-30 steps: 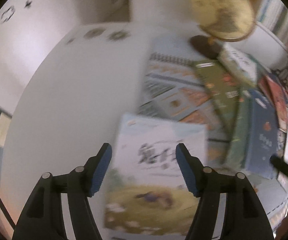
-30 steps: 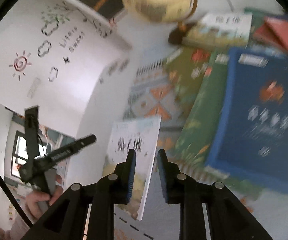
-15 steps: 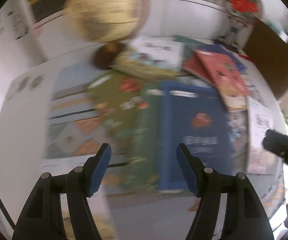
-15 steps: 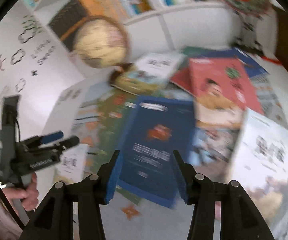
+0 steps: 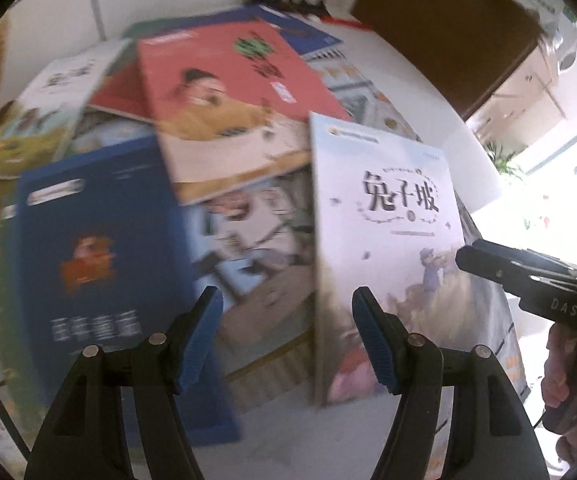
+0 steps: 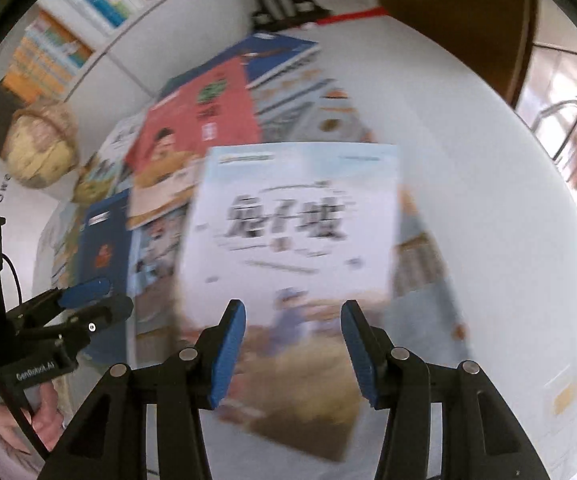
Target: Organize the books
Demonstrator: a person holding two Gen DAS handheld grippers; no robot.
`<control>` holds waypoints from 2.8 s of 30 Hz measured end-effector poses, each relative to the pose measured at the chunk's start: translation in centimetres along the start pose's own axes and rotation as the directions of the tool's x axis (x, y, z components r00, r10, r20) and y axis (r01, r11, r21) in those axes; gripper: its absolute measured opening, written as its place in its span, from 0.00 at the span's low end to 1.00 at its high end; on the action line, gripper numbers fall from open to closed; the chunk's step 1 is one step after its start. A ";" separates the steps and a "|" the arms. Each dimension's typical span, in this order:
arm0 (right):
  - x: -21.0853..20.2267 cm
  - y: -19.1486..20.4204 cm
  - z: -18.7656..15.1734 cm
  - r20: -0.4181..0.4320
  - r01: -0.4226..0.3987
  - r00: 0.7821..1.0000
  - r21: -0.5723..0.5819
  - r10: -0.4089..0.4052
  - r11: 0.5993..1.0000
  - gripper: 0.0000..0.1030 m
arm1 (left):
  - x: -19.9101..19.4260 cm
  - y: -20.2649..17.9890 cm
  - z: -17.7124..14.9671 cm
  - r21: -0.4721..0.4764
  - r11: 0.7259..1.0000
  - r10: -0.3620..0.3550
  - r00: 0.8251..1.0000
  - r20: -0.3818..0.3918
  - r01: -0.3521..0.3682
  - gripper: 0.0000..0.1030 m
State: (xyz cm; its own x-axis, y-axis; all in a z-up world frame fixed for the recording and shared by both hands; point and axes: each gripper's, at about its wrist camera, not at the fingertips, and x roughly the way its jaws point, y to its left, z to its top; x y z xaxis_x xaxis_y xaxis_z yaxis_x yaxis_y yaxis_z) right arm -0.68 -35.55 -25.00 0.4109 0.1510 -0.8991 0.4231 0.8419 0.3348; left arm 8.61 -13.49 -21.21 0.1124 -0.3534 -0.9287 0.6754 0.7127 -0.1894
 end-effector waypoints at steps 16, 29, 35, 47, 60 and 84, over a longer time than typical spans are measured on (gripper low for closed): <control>1.5 -3.6 0.9 0.027 -0.127 0.992 0.074 0.126 0.989 0.55 | 2.8 -3.7 0.8 0.020 0.995 -0.096 0.993 -0.075 0.097 0.62; -0.4 -3.6 0.6 0.068 -0.410 0.912 0.106 0.404 0.906 0.56 | 1.9 -2.3 0.4 -0.046 0.996 -0.076 0.996 -0.044 0.074 0.62; 0.8 -0.9 0.6 0.013 -0.463 0.886 0.076 0.463 0.883 0.44 | -0.4 -2.0 0.9 -0.074 0.981 -0.177 0.984 0.019 0.178 0.59; 3.6 -0.1 0.0 -0.015 -0.311 0.949 0.100 0.314 0.945 0.53 | 1.0 3.6 -0.5 -0.164 0.985 -0.065 0.996 -0.053 0.056 0.64; 3.7 0.5 -0.1 0.014 -0.523 0.851 0.100 0.525 0.846 0.60 | 0.0 3.9 -1.1 -0.167 0.966 -0.197 0.980 0.003 0.195 0.77; 6.0 1.6 -0.7 -0.018 -0.502 0.860 0.143 0.509 0.853 0.08 | -2.8 7.5 -4.0 -0.287 0.919 -0.246 0.961 0.124 0.272 0.29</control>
State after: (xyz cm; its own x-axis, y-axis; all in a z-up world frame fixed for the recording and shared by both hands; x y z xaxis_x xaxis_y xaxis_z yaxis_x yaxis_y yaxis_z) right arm 1.91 -32.95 -30.01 0.5548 0.5680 -0.6079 0.2702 0.5681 0.7774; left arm 10.44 -4.79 -21.33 0.0324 -0.5901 -0.8067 0.4420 0.7323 -0.5180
